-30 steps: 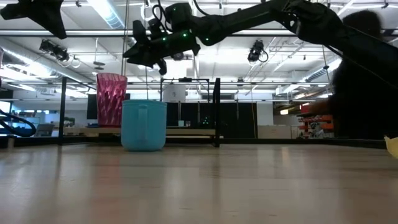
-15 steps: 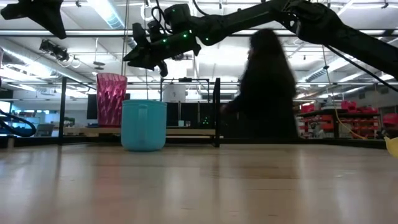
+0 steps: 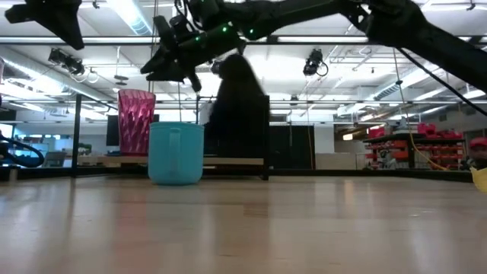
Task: Stack small to large cups/mugs on shelf
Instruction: Put the blue mug on the shelf
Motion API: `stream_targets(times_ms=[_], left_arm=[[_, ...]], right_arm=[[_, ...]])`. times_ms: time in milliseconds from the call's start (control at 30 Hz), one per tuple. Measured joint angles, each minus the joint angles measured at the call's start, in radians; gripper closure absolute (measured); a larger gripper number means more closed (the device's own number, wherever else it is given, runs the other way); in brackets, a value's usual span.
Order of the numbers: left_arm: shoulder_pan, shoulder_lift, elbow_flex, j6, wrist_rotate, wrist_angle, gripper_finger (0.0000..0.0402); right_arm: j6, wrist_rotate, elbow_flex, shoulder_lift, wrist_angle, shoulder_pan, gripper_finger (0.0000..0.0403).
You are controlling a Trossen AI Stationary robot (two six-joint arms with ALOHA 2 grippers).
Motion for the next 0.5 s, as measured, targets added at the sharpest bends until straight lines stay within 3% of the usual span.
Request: stream_targets(times_ms=[200, 500], left_arm=[[0.0, 0.032, 0.0, 0.0, 0.008, 0.016, 0.0365], [0.021, 0.121, 0.0, 0.136, 0.016, 0.197, 0.0366]], right_arm=[[-0.084, 0.027, 0.0, -0.116, -0.326, 0.051, 0.0296], [-0.143, 0.263, 0.0, -0.315, -0.777, 0.141, 0.0296]])
